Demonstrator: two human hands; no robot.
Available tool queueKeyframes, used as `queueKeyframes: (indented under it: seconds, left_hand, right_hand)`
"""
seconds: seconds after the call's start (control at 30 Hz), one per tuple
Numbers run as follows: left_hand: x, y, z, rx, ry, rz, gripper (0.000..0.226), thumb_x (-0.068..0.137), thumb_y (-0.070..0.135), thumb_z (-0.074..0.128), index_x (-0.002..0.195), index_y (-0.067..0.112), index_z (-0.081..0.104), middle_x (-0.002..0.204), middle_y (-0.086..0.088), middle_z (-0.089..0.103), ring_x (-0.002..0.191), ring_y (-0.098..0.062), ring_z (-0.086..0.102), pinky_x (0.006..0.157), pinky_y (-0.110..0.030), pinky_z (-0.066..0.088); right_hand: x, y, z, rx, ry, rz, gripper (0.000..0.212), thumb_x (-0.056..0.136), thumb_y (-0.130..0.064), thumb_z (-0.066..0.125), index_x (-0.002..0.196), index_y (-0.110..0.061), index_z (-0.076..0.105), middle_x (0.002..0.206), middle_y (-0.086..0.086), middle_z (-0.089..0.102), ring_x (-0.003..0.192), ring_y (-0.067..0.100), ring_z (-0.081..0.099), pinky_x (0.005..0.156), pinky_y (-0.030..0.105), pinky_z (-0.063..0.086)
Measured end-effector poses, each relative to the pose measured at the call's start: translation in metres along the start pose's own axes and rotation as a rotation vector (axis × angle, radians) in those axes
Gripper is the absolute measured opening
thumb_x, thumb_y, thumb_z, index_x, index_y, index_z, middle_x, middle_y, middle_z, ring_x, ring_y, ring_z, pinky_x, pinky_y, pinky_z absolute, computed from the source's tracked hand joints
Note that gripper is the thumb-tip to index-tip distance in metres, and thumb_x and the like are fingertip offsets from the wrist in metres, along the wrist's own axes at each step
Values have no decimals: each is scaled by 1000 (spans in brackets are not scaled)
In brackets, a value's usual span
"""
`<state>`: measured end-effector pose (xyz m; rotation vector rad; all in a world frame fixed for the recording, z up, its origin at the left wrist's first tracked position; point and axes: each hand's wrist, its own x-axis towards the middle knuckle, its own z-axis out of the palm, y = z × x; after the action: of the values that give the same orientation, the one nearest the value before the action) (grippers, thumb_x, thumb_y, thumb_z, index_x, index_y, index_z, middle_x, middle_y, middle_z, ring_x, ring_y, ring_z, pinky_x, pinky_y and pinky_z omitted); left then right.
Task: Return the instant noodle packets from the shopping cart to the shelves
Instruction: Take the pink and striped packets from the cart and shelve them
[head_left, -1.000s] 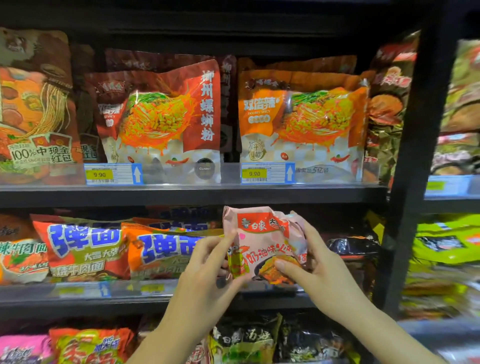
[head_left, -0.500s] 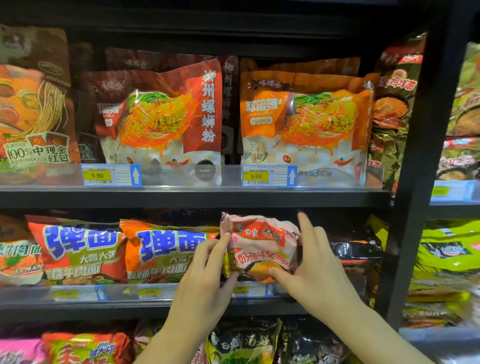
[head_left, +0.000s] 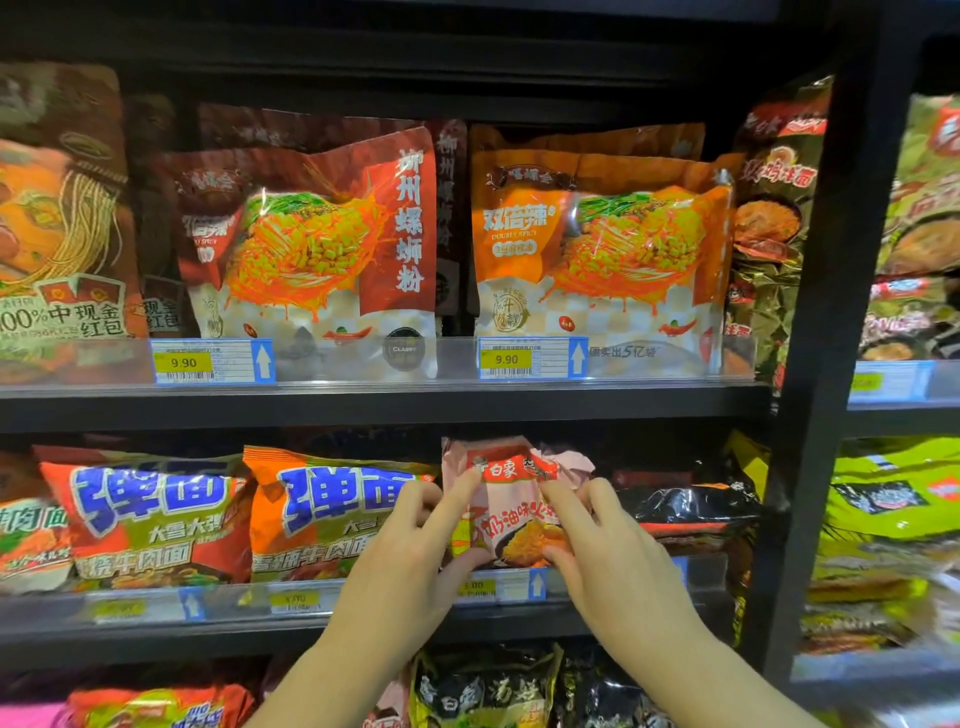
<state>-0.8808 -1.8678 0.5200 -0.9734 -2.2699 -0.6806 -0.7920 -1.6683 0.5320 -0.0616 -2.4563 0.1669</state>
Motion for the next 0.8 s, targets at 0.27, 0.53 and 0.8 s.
queueKeyframes:
  seconds: [0.27,0.53,0.8]
  left_hand:
    - [-1,9,-18,56,-198,-37,60,99,57,53,153,42,31,126,19,36,109,-1,43,76,-13,41]
    - [1,19,-60,22,-343,-46,80,84,70,66,153,49,31,143,24,52,122,-5,56,102,-31,51]
    - [0,21,-79,28,-438,-24,84,78,70,72,150,44,39,143,18,57,128,-9,56,104,-33,51]
  right_hand:
    - [-1,-8,-15,7,-209,71,45,108,-42,43,152,-36,39,151,-12,46,128,12,55,99,28,50]
    - [1,-20,-44,-37,-283,133,53,91,-68,58,136,-41,55,126,-17,57,116,10,59,90,30,53]
    - [-8,-26,-68,-108,-304,233,66,72,-88,57,123,-46,51,113,-18,44,107,7,51,76,31,47]
